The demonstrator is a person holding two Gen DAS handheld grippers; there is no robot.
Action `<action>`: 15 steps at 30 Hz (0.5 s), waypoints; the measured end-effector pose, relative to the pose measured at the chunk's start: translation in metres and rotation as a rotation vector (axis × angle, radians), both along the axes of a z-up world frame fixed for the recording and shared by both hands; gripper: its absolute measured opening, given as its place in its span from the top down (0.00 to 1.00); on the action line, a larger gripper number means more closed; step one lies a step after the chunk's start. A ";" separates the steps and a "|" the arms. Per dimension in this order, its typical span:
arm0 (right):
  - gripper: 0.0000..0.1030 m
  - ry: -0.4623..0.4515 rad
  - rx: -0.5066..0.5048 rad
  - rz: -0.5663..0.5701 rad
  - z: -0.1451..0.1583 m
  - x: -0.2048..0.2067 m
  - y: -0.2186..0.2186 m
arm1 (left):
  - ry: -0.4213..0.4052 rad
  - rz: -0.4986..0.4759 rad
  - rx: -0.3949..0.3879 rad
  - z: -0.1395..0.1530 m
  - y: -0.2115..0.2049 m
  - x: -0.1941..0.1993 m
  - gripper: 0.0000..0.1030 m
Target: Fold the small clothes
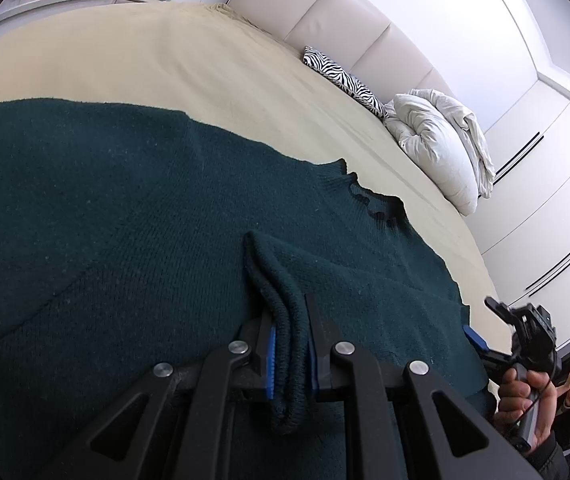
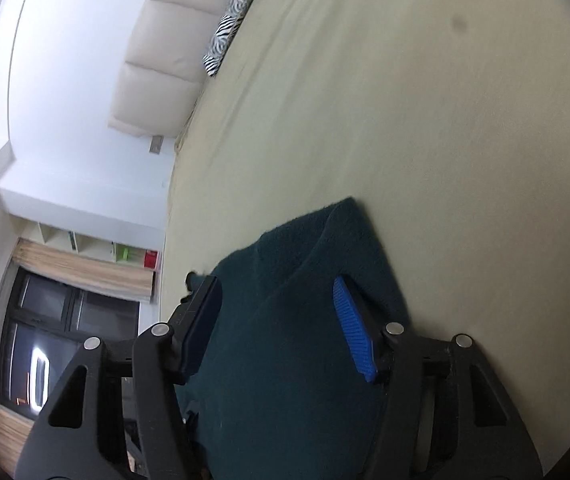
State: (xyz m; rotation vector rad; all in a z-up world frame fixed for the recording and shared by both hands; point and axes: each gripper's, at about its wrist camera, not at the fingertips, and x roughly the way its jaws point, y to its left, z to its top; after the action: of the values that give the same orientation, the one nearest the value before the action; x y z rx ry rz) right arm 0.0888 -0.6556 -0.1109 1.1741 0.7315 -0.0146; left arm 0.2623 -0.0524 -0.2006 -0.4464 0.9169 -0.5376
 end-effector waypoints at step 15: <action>0.00 -0.290 -0.968 -0.116 0.211 -0.106 0.182 | -0.075 0.375 -0.135 0.091 0.206 -0.101 0.20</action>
State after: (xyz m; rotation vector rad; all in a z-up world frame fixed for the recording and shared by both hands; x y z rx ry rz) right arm -0.0176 -0.4732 0.1005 0.2738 0.3125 -0.2626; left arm 0.1612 0.1540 -0.1094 -0.6989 0.7045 -0.2710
